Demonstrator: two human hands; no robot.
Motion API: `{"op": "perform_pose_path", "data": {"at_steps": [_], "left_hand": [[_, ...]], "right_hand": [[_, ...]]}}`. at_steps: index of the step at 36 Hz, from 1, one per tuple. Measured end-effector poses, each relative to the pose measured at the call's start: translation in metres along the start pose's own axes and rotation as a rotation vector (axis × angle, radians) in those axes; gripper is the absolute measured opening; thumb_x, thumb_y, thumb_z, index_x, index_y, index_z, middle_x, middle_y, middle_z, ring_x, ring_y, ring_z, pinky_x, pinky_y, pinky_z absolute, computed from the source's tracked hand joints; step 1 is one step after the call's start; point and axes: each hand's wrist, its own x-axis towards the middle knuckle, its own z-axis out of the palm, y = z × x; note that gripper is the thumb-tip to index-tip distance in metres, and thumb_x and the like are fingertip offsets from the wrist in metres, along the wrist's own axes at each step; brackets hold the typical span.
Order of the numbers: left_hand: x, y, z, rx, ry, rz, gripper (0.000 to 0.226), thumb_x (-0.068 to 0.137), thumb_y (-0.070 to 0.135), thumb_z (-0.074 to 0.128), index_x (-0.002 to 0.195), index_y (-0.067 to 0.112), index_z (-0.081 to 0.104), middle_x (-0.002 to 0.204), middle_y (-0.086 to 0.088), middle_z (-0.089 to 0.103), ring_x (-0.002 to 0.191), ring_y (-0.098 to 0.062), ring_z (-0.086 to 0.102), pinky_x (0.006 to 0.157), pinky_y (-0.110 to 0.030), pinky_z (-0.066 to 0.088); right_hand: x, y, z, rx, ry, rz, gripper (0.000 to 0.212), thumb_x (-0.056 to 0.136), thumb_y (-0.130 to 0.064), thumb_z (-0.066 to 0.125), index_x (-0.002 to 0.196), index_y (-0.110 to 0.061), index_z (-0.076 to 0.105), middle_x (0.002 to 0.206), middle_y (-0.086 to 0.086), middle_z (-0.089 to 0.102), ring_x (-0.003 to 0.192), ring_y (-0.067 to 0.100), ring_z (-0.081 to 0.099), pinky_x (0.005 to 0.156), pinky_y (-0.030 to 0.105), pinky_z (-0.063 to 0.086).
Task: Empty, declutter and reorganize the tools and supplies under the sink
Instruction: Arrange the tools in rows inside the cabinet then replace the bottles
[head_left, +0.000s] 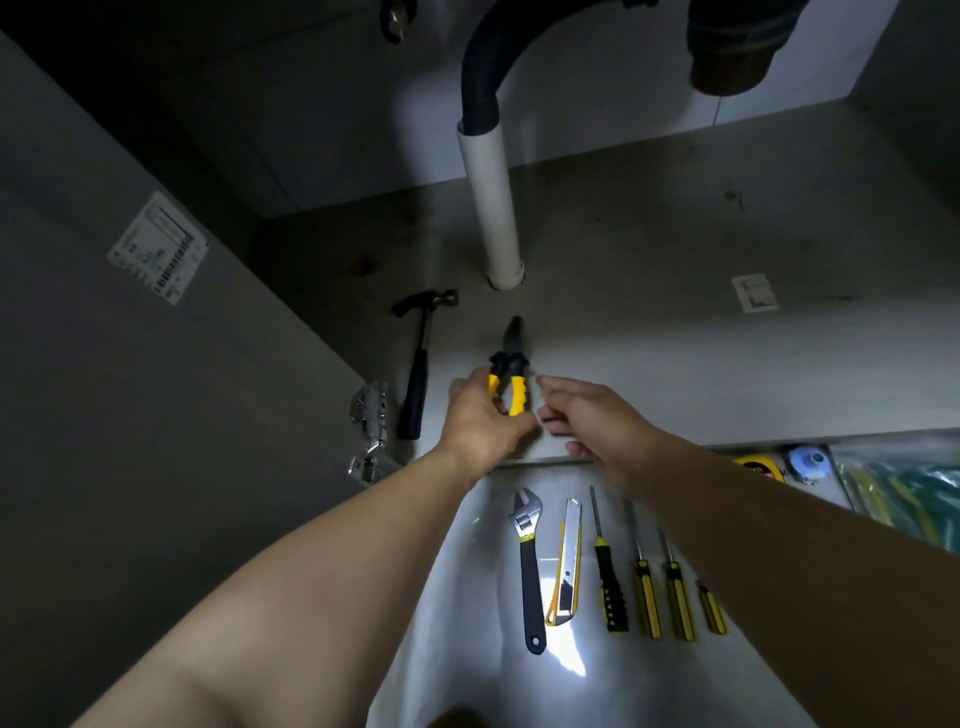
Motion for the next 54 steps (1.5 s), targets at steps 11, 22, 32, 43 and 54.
{"op": "perform_pose_path", "data": {"at_steps": [11, 22, 32, 43, 54], "left_hand": [[0.044, -0.029, -0.001, 0.275, 0.253, -0.1, 0.052, 0.081, 0.019, 0.075, 0.126, 0.005, 0.053, 0.138, -0.017, 0.033, 0.132, -0.036, 0.035, 0.113, -0.033, 0.035], [0.013, -0.035, -0.008, 0.355, 0.215, 0.01, 0.06, 0.089, 0.018, 0.067, 0.143, 0.005, 0.044, 0.142, -0.02, 0.035, 0.133, -0.036, 0.036, 0.114, -0.036, 0.034], [-0.077, -0.089, 0.013, 0.639, -0.138, 0.256, 0.011, 0.088, 0.017, 0.057, 0.098, 0.019, 0.056, 0.104, -0.005, 0.056, 0.094, -0.03, 0.06, 0.075, -0.038, 0.05], [-0.094, -0.127, 0.067, 0.426, -0.345, -0.432, 0.033, 0.085, 0.038, 0.075, 0.108, 0.017, 0.064, 0.106, -0.006, 0.069, 0.1, -0.027, 0.068, 0.083, -0.032, 0.055], [-0.107, -0.131, 0.081, 0.455, -0.232, -0.404, 0.035, 0.084, 0.026, 0.073, 0.111, 0.011, 0.057, 0.11, -0.011, 0.067, 0.103, -0.032, 0.066, 0.076, -0.032, 0.048]], "right_hand": [[-0.003, 0.026, -0.011, -0.212, -0.086, -0.118, 0.023, 0.1, -0.015, 0.054, 0.103, -0.024, 0.075, 0.086, 0.004, 0.071, 0.058, 0.007, 0.062, 0.047, 0.013, 0.042], [-0.013, 0.05, -0.015, -0.34, -0.119, -0.012, 0.021, 0.095, -0.018, 0.06, 0.086, -0.023, 0.078, 0.064, -0.005, 0.065, 0.048, 0.007, 0.058, 0.046, 0.018, 0.044], [-0.036, 0.111, -0.009, -0.933, -0.174, 0.048, 0.014, 0.088, -0.016, 0.06, 0.093, -0.026, 0.069, 0.104, -0.007, 0.071, 0.095, 0.012, 0.065, 0.07, 0.011, 0.041], [-0.049, 0.162, 0.015, -1.183, -0.176, 0.001, 0.042, 0.092, -0.017, 0.06, 0.132, -0.025, 0.052, 0.128, 0.014, 0.045, 0.107, 0.035, 0.061, 0.092, 0.035, 0.051], [-0.051, 0.175, 0.04, -1.189, -0.025, -0.032, 0.047, 0.096, -0.017, 0.061, 0.138, -0.025, 0.043, 0.142, 0.016, 0.035, 0.116, 0.035, 0.059, 0.096, 0.039, 0.053]]}}
